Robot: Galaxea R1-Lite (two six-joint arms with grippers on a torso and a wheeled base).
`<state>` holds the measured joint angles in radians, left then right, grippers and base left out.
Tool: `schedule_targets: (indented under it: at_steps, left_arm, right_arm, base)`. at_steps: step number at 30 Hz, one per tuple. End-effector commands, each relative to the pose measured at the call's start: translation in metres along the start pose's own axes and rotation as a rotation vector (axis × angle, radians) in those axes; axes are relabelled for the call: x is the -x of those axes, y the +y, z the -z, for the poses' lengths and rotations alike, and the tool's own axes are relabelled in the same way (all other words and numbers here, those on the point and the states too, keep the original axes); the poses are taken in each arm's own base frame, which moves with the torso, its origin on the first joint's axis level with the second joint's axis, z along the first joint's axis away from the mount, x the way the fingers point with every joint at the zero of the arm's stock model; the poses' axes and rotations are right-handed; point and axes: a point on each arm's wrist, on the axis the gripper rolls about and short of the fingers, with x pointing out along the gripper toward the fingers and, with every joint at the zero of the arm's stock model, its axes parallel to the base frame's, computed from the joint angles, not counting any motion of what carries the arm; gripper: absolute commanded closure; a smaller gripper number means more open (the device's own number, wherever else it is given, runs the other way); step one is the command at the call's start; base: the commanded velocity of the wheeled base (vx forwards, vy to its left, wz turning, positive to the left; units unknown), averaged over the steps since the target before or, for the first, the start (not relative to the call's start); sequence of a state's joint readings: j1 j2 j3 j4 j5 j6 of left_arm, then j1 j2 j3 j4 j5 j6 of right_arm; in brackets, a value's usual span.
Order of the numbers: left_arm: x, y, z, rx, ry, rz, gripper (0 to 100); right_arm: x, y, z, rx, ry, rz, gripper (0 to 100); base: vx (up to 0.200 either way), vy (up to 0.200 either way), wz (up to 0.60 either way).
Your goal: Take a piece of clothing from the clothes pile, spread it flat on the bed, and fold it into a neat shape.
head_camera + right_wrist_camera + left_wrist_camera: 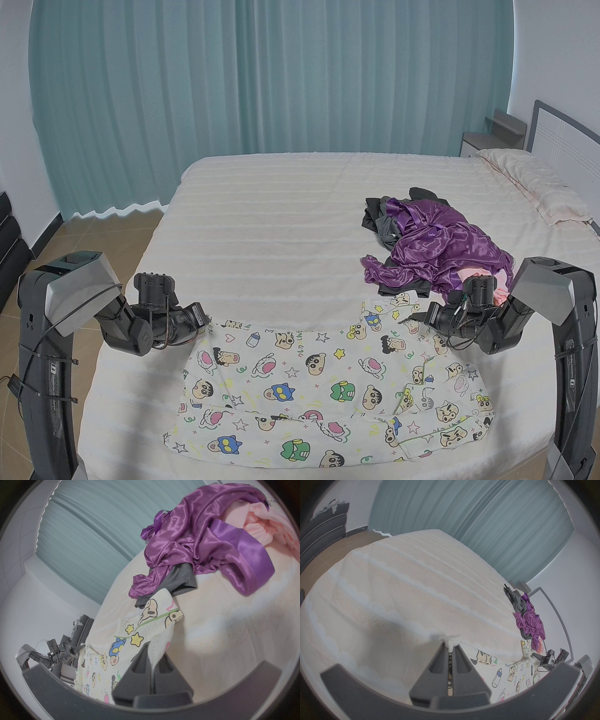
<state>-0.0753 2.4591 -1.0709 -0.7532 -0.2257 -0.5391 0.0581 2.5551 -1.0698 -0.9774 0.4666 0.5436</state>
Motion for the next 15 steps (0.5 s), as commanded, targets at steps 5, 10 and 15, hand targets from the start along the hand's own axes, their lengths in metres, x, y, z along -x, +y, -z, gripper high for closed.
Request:
schedule_targets:
  at_steps: [5, 10, 15]
  left_arm:
    - [0.010, -0.001, 0.000, -0.095, 0.001, -0.001, 100]
    - [0.020, -0.003, 0.000, -0.148, 0.004, 0.002, 100]
    - [0.026, -0.005, 0.000, -0.231, 0.007, 0.003, 100]
  right_arm:
    - [0.026, 0.004, -0.001, -0.024, -0.021, -0.051, 100]
    - [0.039, 0.007, -0.003, -0.023, -0.004, -0.082, 100]
    - [0.046, 0.008, -0.001, -0.019, 0.009, -0.103, 100]
  base:
    - [0.000, 0.000, 0.00]
    - [0.000, 0.000, 0.00]
    - [0.000, 0.000, 0.00]
